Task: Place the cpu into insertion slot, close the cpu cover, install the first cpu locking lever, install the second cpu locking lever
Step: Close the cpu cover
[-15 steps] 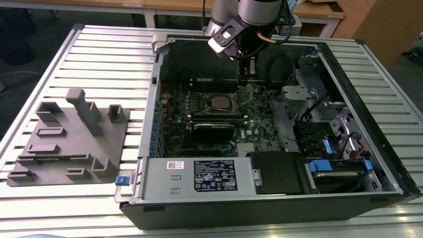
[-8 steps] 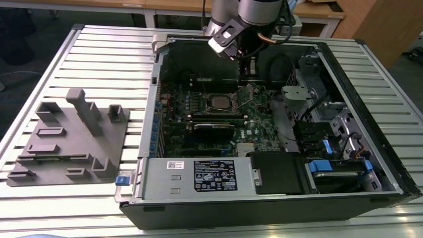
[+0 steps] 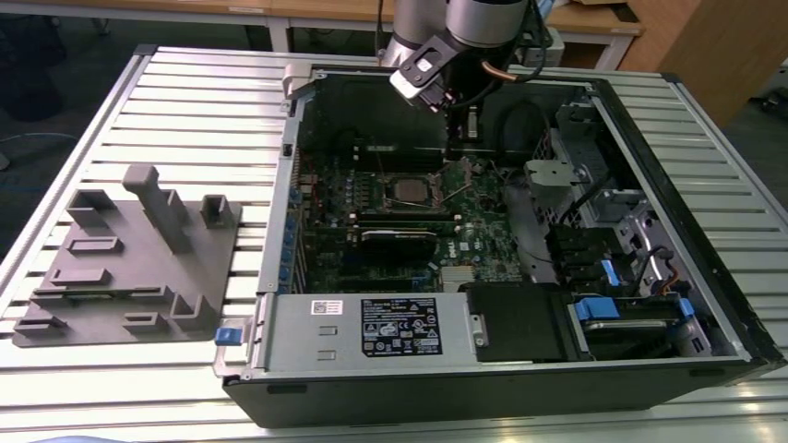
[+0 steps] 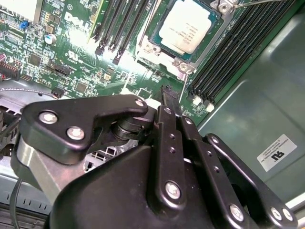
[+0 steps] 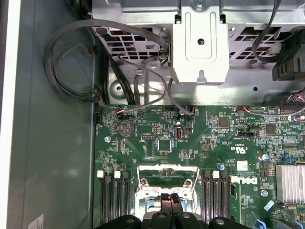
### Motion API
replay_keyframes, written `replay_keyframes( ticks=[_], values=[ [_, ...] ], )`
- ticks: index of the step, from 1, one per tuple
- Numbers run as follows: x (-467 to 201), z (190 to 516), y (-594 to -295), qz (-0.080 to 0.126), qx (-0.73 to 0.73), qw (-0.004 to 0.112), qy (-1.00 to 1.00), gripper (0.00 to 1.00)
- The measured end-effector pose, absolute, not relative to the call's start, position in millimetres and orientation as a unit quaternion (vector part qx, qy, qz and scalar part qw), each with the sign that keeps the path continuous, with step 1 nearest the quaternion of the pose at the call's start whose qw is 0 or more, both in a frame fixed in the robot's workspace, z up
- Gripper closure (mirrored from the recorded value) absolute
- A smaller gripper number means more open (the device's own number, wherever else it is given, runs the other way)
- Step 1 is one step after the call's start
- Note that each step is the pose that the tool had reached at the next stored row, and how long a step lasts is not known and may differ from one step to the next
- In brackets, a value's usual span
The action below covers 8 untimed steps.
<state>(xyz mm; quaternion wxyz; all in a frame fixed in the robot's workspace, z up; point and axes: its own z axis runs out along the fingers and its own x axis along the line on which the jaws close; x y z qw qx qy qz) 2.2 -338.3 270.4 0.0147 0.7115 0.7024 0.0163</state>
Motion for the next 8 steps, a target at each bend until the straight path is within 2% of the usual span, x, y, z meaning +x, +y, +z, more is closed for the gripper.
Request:
replay_keyframes(
  ticks=[8],
  values=[
    [7.8, 270.4, -338.3, 0.016, 0.711, 0.015, 0.702, 0.89]
  ],
)
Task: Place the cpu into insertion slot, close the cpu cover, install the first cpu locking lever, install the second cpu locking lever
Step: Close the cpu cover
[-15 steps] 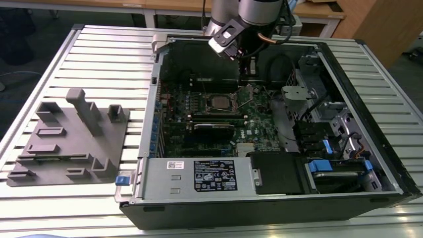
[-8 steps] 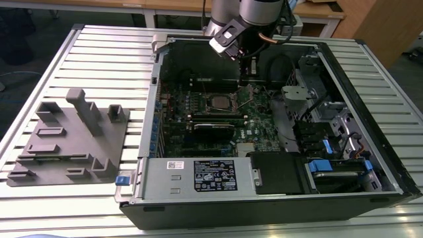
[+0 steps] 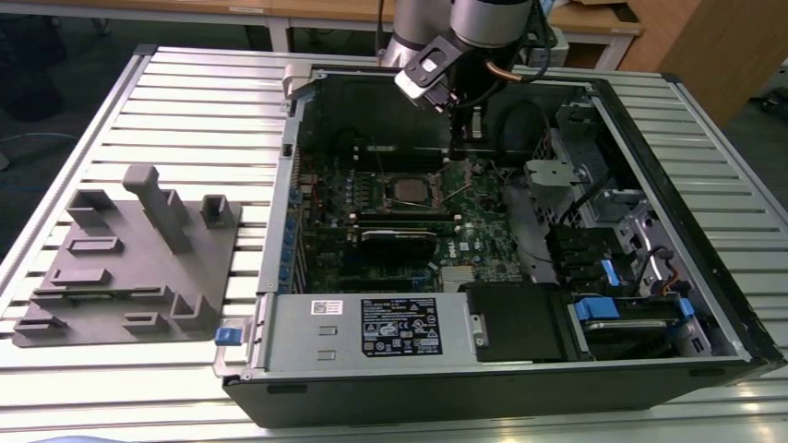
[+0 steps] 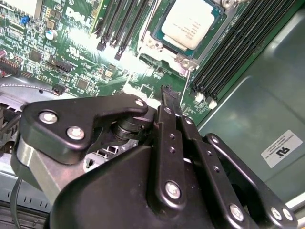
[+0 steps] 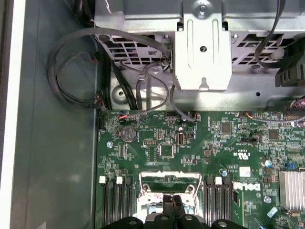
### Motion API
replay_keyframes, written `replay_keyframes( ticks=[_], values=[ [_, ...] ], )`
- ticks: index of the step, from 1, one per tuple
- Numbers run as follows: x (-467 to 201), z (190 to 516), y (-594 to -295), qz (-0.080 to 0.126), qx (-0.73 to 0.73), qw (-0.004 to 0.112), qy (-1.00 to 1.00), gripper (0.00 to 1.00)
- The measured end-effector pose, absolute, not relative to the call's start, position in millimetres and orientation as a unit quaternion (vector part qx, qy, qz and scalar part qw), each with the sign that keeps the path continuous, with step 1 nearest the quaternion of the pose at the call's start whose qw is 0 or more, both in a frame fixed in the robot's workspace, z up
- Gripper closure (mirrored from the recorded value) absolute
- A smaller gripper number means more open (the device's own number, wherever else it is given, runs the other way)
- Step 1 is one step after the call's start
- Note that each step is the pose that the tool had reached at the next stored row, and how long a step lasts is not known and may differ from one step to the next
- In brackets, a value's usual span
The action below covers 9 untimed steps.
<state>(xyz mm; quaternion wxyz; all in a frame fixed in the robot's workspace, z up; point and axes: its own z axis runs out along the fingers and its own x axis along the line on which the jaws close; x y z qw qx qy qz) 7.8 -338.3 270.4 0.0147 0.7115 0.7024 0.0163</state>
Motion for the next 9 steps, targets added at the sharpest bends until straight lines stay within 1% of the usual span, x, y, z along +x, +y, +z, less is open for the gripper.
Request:
replay_keyframes(
  ticks=[9],
  values=[
    [17.4, 270.2, -338.3, 0.016, 0.711, 0.015, 0.702, 0.89]
  ],
)
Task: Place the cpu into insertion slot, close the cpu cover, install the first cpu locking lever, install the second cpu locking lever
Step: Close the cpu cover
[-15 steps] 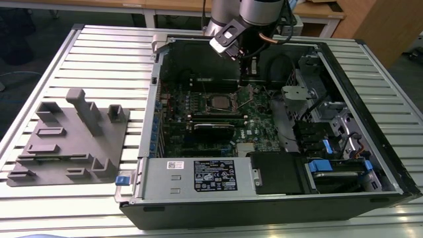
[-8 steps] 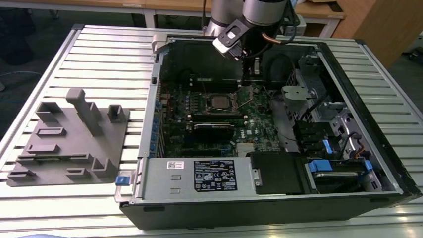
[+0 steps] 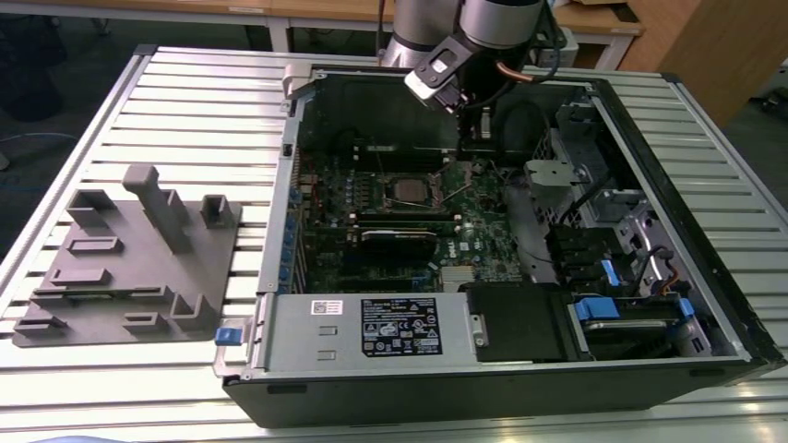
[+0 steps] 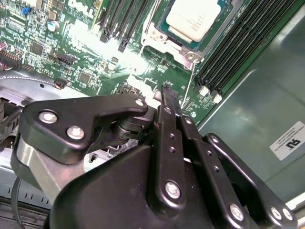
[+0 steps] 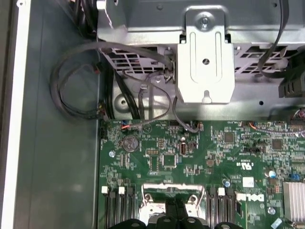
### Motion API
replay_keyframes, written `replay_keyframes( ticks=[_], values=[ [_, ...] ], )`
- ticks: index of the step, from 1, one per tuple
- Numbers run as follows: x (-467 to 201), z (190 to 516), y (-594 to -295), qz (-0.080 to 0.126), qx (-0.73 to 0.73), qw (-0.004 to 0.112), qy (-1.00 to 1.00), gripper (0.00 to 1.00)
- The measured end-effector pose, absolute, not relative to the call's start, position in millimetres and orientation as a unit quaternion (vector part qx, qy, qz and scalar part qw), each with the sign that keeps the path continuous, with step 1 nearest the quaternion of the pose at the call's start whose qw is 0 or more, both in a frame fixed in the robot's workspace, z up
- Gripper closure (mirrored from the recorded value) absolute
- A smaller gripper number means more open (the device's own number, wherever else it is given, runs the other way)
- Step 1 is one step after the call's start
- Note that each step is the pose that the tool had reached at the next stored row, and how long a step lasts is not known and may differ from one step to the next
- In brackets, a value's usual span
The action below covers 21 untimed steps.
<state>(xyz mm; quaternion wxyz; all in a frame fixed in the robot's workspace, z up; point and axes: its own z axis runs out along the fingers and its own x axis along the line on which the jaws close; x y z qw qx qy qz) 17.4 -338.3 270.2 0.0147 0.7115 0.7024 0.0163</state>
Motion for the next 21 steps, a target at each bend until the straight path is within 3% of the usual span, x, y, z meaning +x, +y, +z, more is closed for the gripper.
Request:
replay_keyframes(
  ticks=[21],
  values=[
    [31, 270, -338, 0.016, 0.711, 0.015, 0.702, 0.89]
  ],
)
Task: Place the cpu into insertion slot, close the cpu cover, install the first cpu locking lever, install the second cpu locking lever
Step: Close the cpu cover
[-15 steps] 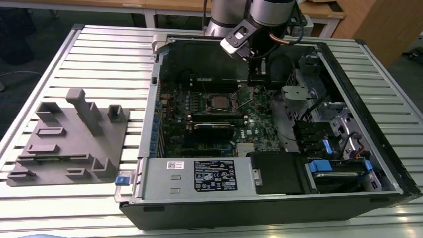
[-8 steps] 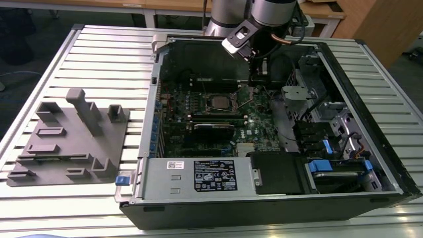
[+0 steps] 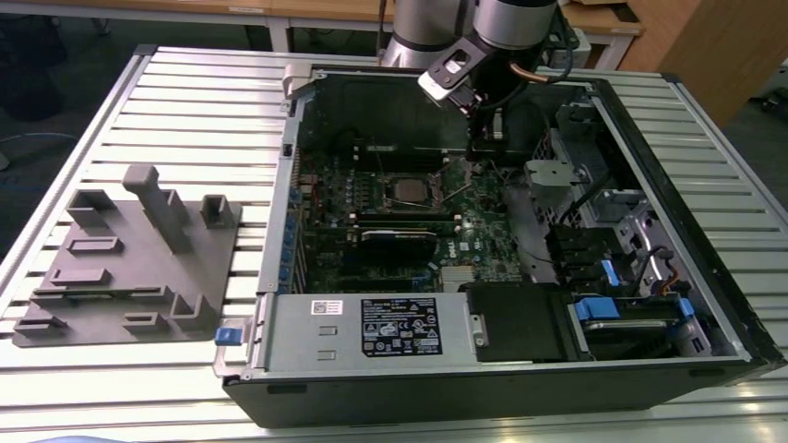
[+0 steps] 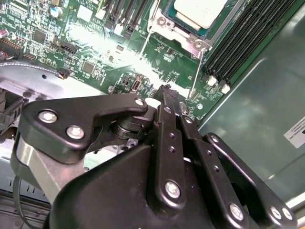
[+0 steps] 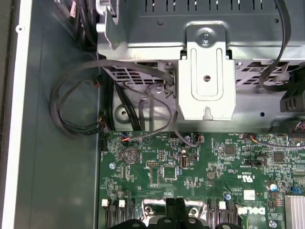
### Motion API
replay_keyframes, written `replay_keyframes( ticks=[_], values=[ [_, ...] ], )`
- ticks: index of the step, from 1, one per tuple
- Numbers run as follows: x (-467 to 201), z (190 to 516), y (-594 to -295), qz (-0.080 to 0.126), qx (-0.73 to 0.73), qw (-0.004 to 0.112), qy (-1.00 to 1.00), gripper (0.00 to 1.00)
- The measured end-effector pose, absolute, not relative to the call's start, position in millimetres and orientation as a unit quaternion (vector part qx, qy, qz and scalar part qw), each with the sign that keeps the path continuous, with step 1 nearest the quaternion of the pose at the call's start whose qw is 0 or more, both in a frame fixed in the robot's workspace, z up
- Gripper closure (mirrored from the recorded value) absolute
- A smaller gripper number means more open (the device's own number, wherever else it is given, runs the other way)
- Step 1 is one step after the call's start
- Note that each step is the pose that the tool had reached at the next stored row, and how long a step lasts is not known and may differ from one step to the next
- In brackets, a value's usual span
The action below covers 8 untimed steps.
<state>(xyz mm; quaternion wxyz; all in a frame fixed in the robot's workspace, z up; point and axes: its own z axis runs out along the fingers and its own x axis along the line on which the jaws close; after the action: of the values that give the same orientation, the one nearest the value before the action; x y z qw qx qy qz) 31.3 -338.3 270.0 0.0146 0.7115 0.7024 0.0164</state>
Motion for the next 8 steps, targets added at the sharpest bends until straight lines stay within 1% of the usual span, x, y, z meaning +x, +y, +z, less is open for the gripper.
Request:
replay_keyframes(
  ticks=[8],
  values=[
    [35.3, 269.7, -338.3, 0.016, 0.711, 0.015, 0.702, 0.89]
  ],
)
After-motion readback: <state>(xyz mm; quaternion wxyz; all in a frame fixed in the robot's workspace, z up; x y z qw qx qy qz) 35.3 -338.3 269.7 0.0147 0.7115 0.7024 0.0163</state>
